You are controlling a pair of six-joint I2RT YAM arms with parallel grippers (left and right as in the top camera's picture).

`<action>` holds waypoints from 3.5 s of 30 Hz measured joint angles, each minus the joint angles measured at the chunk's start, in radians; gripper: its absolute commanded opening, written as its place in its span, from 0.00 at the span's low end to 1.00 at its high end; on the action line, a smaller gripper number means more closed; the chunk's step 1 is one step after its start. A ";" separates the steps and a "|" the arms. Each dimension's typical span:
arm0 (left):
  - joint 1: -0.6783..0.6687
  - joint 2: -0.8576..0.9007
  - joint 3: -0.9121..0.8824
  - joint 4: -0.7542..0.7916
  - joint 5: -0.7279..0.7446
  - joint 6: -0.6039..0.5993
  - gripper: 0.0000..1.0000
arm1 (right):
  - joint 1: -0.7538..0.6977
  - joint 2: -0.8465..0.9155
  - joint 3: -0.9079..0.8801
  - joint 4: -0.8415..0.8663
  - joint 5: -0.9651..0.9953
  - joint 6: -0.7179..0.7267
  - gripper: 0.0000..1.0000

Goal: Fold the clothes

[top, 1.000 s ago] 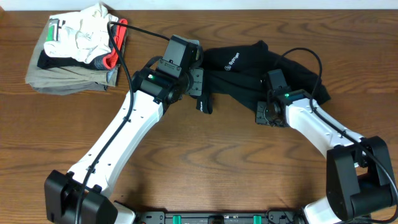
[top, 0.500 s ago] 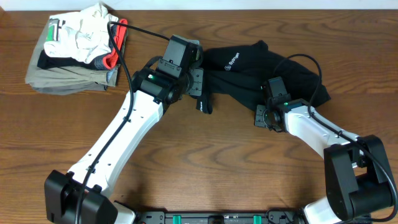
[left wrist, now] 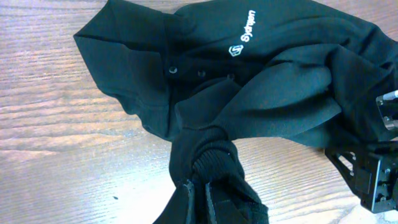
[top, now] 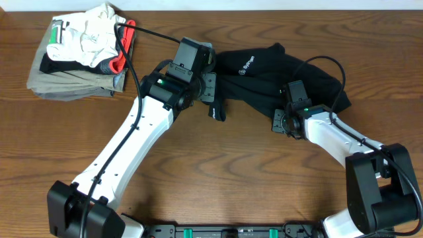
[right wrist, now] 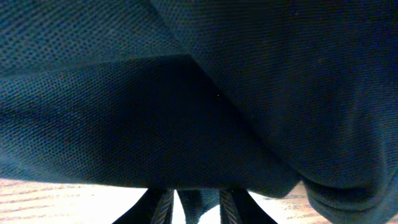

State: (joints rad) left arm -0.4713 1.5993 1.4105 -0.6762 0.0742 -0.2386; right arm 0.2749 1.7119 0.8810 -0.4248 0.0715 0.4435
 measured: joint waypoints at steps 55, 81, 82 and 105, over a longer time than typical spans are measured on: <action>0.098 -0.299 0.124 -0.265 -0.092 0.090 0.12 | -0.378 -0.405 0.481 -0.539 -0.060 -0.170 0.01; 0.019 0.377 0.081 -0.469 0.114 0.218 0.45 | -0.378 -0.322 0.481 -0.536 -0.121 -0.178 0.01; 0.019 0.380 0.074 -0.462 0.120 0.202 0.48 | -0.378 -0.322 0.481 -0.536 -0.121 -0.178 0.01; 0.016 0.374 -0.168 -0.235 0.227 -0.026 0.45 | -0.378 -0.322 0.481 -0.536 -0.124 -0.185 0.01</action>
State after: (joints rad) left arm -0.4553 1.9736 1.2427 -0.9112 0.3012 -0.2646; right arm -0.1036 1.3903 1.3617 -0.9604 -0.0525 0.2584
